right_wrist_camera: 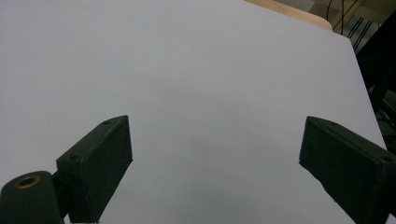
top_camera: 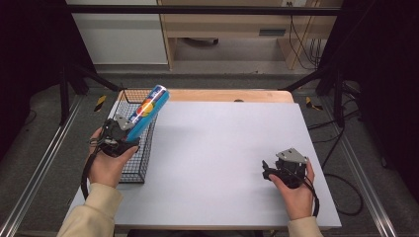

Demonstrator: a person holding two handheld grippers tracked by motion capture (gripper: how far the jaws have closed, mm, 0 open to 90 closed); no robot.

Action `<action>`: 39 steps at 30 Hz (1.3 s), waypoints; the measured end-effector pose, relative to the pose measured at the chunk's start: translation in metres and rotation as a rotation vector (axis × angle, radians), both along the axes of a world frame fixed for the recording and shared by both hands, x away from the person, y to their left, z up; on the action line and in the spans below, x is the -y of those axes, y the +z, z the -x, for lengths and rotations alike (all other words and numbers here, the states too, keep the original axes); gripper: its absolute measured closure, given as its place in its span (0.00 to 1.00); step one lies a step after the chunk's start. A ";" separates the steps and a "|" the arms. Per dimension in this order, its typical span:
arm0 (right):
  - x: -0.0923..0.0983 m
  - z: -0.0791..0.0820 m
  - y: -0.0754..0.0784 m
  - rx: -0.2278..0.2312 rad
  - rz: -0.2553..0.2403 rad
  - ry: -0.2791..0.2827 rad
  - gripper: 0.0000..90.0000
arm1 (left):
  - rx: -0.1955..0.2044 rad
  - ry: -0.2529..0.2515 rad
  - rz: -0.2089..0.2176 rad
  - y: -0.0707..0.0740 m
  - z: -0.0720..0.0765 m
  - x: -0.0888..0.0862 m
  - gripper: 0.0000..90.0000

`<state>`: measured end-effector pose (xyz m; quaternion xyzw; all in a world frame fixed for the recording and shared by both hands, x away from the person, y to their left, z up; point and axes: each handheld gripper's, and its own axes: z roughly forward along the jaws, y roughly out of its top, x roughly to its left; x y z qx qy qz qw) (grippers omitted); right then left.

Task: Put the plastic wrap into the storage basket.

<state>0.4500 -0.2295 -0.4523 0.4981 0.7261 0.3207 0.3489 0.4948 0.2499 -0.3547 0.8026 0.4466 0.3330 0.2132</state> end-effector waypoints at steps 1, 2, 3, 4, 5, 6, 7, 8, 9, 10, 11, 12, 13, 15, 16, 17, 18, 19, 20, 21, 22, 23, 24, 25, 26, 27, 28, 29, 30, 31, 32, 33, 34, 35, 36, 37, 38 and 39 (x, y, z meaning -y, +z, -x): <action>0.000 0.000 0.000 -0.003 -0.001 -0.004 0.11 | -0.009 0.002 0.003 0.000 0.000 -0.001 0.35; 0.000 0.000 0.000 -0.004 0.000 -0.004 0.11 | -0.010 0.004 0.001 -0.001 0.000 -0.001 0.35; 0.000 0.000 -0.001 -0.004 0.001 -0.002 0.11 | -0.013 0.009 0.004 -0.001 0.000 -0.002 0.35; 0.000 0.000 0.000 -0.004 0.001 -0.002 0.11 | -0.016 0.012 0.002 -0.001 0.001 -0.003 0.35; 0.000 0.000 0.000 -0.005 0.001 -0.003 0.11 | -0.014 0.015 0.004 -0.001 0.001 -0.004 0.35; 0.000 0.000 0.000 -0.005 0.001 -0.003 0.11 | -0.017 0.021 0.007 -0.002 0.001 -0.004 0.35; 0.000 0.000 0.000 -0.003 0.004 0.000 0.11 | -0.020 0.029 0.006 -0.001 0.001 -0.005 0.35; -0.001 0.000 -0.001 -0.003 0.007 0.003 0.11 | -0.022 0.035 0.009 -0.001 0.001 -0.006 0.35; -0.001 0.000 -0.001 -0.003 0.007 0.003 0.11 | -0.025 0.042 0.008 -0.001 0.002 -0.007 0.35; -0.001 0.000 0.000 -0.004 0.008 0.004 0.11 | -0.028 0.049 0.010 -0.001 0.002 -0.008 0.35; -0.002 0.000 0.000 -0.006 0.005 0.010 0.11 | -0.030 0.058 0.009 0.000 0.002 -0.008 0.35; -0.002 0.000 0.000 -0.006 0.005 0.010 0.11 | -0.034 0.068 0.010 0.000 0.002 -0.009 0.35; -0.002 0.000 0.000 -0.006 0.004 0.011 0.11 | -0.039 0.079 0.008 0.000 0.002 -0.009 0.35; -0.002 -0.001 0.000 -0.008 -0.003 0.012 0.11 | -0.046 0.094 0.001 0.001 0.001 -0.009 0.35; -0.002 -0.001 0.001 -0.007 -0.004 0.015 0.11 | -0.049 0.104 0.002 0.002 0.001 -0.009 0.35; -0.001 -0.001 0.001 -0.005 -0.004 0.015 0.11 | -0.044 0.112 0.003 0.002 0.001 -0.009 0.35; -0.001 -0.001 0.001 -0.006 -0.009 0.017 0.11 | -0.047 0.120 0.002 0.002 0.000 -0.009 0.35; -0.001 -0.001 0.001 -0.004 -0.013 0.021 0.11 | -0.049 0.127 -0.002 0.002 0.000 -0.009 0.35; -0.001 -0.001 0.001 -0.004 -0.013 0.021 0.11 | -0.054 0.135 -0.007 0.002 -0.001 -0.009 0.35; -0.001 0.000 0.002 -0.006 -0.014 0.024 0.11 | -0.061 0.146 -0.007 0.002 -0.002 -0.009 0.35; -0.001 0.000 0.002 -0.006 -0.014 0.024 0.11 | -0.065 0.153 -0.010 0.001 -0.002 -0.009 0.35; -0.001 0.000 0.002 -0.005 -0.017 0.025 0.11 | -0.071 0.157 -0.011 0.001 -0.003 -0.010 0.35; -0.001 0.000 0.002 -0.006 -0.020 0.027 0.11 | -0.077 0.165 -0.014 0.000 -0.003 -0.010 0.35; -0.001 0.000 0.002 -0.007 -0.021 0.028 0.11 | -0.080 0.168 -0.016 0.000 -0.004 -0.010 0.35; -0.001 0.000 0.002 -0.008 -0.022 0.030 0.11 | -0.084 0.170 -0.013 -0.001 -0.004 -0.011 0.35; -0.001 -0.001 0.002 -0.009 -0.022 0.031 0.11 | -0.083 0.173 -0.012 -0.002 -0.004 -0.011 0.35; -0.001 -0.001 0.002 -0.007 -0.025 0.032 0.11 | -0.086 0.179 -0.007 -0.002 -0.005 -0.012 0.35; -0.002 -0.001 0.002 -0.007 -0.028 0.034 0.11 | -0.090 0.187 -0.008 -0.003 -0.005 -0.014 0.35; -0.002 -0.001 0.002 -0.007 -0.028 0.034 0.11 | -0.090 0.187 -0.008 -0.003 -0.005 -0.014 0.35; -0.002 -0.001 0.002 -0.006 -0.023 0.035 0.11 | -0.090 0.192 -0.005 -0.004 -0.006 -0.016 0.35; -0.002 -0.001 0.002 -0.009 -0.023 0.035 0.11 | -0.093 0.194 -0.003 -0.005 -0.006 -0.017 0.35; -0.002 -0.001 0.002 -0.010 -0.022 0.033 0.11 | -0.100 0.199 -0.003 -0.008 -0.006 -0.018 0.35; -0.002 -0.001 0.002 -0.011 -0.021 0.032 0.11 | -0.100 0.199 -0.003 -0.008 -0.006 -0.018 0.35; -0.002 -0.001 0.002 -0.012 -0.020 0.032 0.11 | -0.106 0.201 -0.005 -0.010 -0.007 -0.019 0.35; -0.002 -0.001 0.002 -0.012 -0.020 0.032 0.11 | -0.115 0.199 -0.012 -0.011 -0.007 -0.019 0.35; -0.002 -0.001 0.002 -0.012 -0.019 0.032 0.11 | -0.119 0.201 -0.013 -0.013 -0.007 -0.019 0.35; -0.002 -0.001 0.002 -0.012 -0.015 0.033 0.11 | -0.126 0.203 -0.014 -0.014 -0.007 -0.020 0.35; -0.002 -0.001 0.002 -0.012 -0.017 0.032 0.11 | -0.128 0.203 -0.027 -0.016 -0.007 -0.019 0.35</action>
